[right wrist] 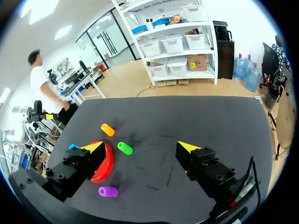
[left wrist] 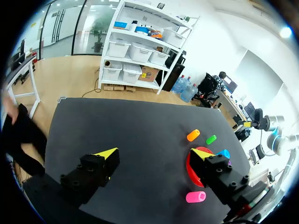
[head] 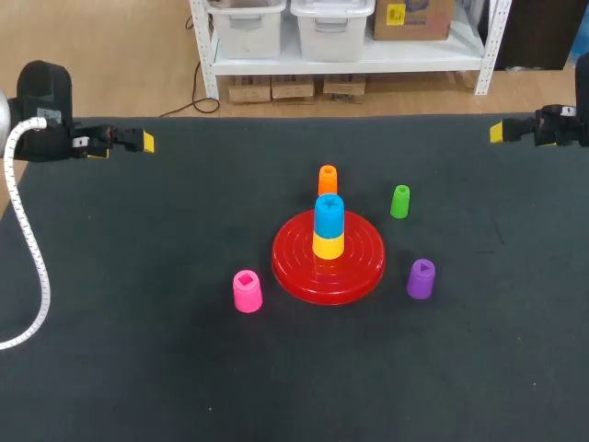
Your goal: Pick up and stack the cylinders on the red base in this order: pink,purple,orange,green
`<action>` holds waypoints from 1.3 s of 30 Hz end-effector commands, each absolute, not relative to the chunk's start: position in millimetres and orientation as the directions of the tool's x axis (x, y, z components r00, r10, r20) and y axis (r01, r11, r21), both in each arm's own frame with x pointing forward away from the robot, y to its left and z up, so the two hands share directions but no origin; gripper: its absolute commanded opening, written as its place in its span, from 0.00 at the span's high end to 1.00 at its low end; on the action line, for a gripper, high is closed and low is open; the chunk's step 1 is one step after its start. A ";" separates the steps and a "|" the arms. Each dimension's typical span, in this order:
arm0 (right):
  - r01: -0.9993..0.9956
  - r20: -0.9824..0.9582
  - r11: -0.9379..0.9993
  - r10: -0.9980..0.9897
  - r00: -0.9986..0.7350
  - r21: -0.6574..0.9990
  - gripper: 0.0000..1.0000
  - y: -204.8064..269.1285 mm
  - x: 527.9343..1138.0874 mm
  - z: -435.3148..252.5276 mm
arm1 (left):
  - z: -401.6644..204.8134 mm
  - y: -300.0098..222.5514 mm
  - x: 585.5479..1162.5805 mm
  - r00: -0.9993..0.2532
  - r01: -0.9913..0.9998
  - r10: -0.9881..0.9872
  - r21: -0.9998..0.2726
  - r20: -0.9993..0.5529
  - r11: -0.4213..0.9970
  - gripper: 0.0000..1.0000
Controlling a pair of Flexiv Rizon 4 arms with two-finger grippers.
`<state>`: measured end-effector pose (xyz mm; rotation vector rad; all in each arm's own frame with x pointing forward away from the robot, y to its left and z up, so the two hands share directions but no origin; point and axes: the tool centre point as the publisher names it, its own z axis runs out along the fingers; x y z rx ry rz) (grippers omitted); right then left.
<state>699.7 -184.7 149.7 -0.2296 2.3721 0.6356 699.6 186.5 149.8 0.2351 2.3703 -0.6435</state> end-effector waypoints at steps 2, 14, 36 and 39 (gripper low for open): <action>-0.321 -0.643 0.866 0.001 -0.766 0.384 0.00 -185.1 699.8 149.8 | 150.6 185.4 699.6 -0.767 0.322 0.001 -0.384 -0.641 0.866 0.00; -0.321 -0.643 0.866 0.001 -0.766 0.384 0.00 -185.1 699.8 149.8 | 150.6 185.4 699.6 -0.767 0.322 0.001 -0.384 -0.641 0.866 0.00; -0.321 -0.643 0.866 0.001 -0.766 0.384 0.00 -185.1 699.8 149.8 | 151.8 182.4 700.8 -0.760 0.334 0.011 -0.375 -0.650 0.865 0.00; -0.321 -0.643 0.866 0.001 -0.766 0.384 0.00 -185.1 699.8 149.8 | 160.3 170.3 696.6 -0.690 0.427 0.049 -0.351 -0.722 0.833 0.00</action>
